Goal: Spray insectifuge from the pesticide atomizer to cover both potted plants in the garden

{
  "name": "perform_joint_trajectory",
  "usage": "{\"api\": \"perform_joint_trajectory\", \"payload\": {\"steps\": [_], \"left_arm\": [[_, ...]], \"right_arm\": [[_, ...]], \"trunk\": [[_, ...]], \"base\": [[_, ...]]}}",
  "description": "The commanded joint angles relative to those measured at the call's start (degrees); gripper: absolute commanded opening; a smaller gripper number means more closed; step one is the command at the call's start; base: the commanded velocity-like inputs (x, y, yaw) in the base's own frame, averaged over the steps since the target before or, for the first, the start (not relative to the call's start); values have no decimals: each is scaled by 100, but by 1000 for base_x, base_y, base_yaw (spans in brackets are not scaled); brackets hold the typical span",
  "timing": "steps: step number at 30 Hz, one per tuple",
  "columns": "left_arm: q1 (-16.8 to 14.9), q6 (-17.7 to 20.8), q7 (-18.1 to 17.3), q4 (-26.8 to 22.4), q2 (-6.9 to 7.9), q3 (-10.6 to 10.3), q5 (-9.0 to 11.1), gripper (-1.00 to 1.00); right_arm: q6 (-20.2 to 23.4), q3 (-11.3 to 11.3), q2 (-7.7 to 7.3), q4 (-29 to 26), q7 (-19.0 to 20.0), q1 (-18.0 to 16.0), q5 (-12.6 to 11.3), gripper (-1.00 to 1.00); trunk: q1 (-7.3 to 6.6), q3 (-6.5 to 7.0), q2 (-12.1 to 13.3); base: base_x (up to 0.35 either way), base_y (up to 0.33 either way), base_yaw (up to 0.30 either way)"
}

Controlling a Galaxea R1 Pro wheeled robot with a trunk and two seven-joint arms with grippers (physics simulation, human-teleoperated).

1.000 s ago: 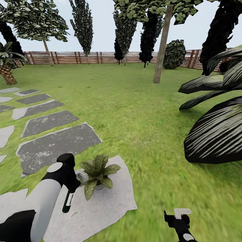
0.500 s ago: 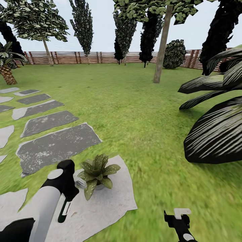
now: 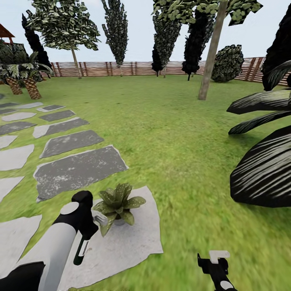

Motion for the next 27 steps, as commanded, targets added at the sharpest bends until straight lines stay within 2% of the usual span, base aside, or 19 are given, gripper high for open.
{"api": "perform_joint_trajectory", "payload": {"steps": [1, 13, 15, 19, 27], "left_arm": [[0, 61, -55, -87, -7, 21, -58, -100], [9, 73, -55, -192, -36, 23, -58, -100], [9, 76, -58, -192, -41, -26, -58, -100], [7, 86, -63, -197, -43, -145, -58, -100], [0, 87, -64, -201, -43, -168, -58, -100]], "right_arm": [[-10, 50, -13, 2, -17, -2, -43, 100], [-16, 50, -1, 1, -16, -2, -47, 100], [-16, 50, -1, 1, -20, -2, -47, 100], [-16, 50, -1, 2, -20, -2, -49, 100], [-16, 50, -1, 2, -22, -2, -50, 100]], "trunk": [[-1, -5, -2], [-1, -5, -2], [-1, -5, -2], [-1, -5, -2], [-1, -5, -2]], "base": [[0, -36, 58], [0, -4, 6], [22, -4, 31], [163, -125, 205], [222, -217, 273]]}}
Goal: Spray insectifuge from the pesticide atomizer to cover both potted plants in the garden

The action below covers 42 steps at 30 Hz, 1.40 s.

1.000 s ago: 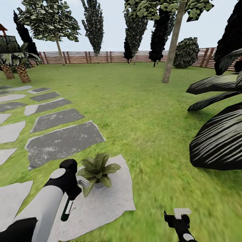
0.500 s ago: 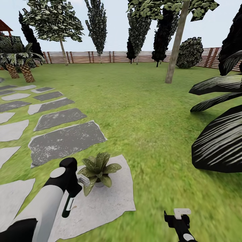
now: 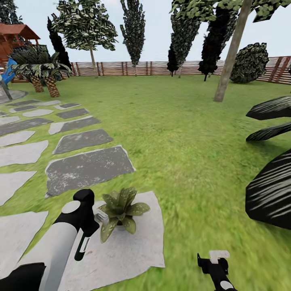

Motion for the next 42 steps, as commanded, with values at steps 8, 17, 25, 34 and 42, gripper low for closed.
{"api": "perform_joint_trajectory", "payload": {"steps": [8, 17, 25, 34, 42], "left_arm": [[-5, 69, -51, 2, -2, 30, -63, -100], [3, 69, -51, -1, 5, 18, -67, -100], [243, 43, -43, -43, 254, 65, -56, -100], [294, 43, -26, -140, 216, 55, -61, -100], [419, 42, -25, -74, -151, 30, -61, -100]], "right_arm": [[-12, 50, -3, -4, -12, 0, -49, 100], [-12, 50, -3, 0, -11, 0, -47, 100], [-12, 50, -3, 0, -11, 0, -47, 100], [-12, 50, -3, 0, -11, 0, -47, 100], [-12, 50, -3, 0, -11, 0, -47, 100]], "trunk": [[1, -5, -2], [1, -5, -2], [1, -5, -2], [1, -5, -2], [1, -5, -2]], "base": [[60, -300, 75], [0, -207, 0], [0, -4, 0], [0, 0, 0], [0, 0, 0]]}}
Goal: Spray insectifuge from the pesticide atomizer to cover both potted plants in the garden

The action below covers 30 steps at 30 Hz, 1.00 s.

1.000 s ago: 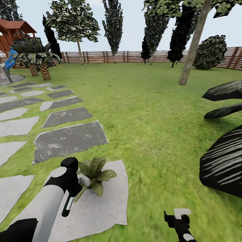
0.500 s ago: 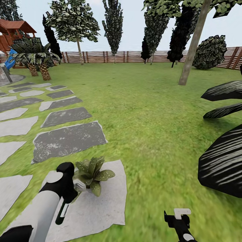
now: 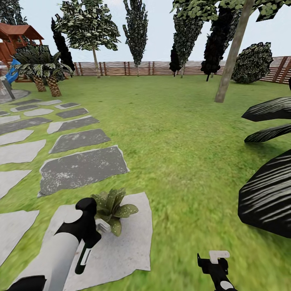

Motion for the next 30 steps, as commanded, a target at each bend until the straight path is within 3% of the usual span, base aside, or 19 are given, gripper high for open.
{"api": "perform_joint_trajectory", "payload": {"steps": [1, 10, 30], "left_arm": [[-1, 59, -56, -10, -15, 33, -62, -100], [3, 59, -66, -81, 32, 62, -61, -100], [3, 54, -54, -84, 38, 47, -41, -100]], "right_arm": [[-15, 50, -2, 1, -19, -3, -50, 100], [-15, 48, -2, 1, -19, -3, -50, 100], [-15, 51, 7, 1, -19, -3, -50, 100]], "trunk": [[-1, -5, -2], [-1, -5, -2], [-1, -5, -2]], "base": [[0, 0, 0], [-152, 49, 0], [-224, 248, 0]]}}
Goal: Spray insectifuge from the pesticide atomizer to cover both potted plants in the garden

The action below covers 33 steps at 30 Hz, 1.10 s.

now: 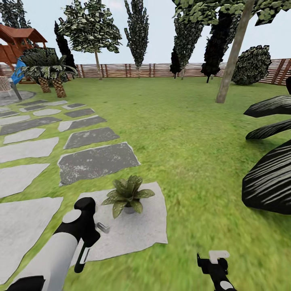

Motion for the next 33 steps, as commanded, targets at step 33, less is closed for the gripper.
{"api": "perform_joint_trajectory", "payload": {"steps": [33], "left_arm": [[6, -3668, 1645, 759, -40, 35, 2264, -100]], "right_arm": [[1513, 858, -90, -2319, 4794, -633, 2119, 100]], "trunk": [[-3, -5, -2]], "base": [[-100, 103, 0]]}}
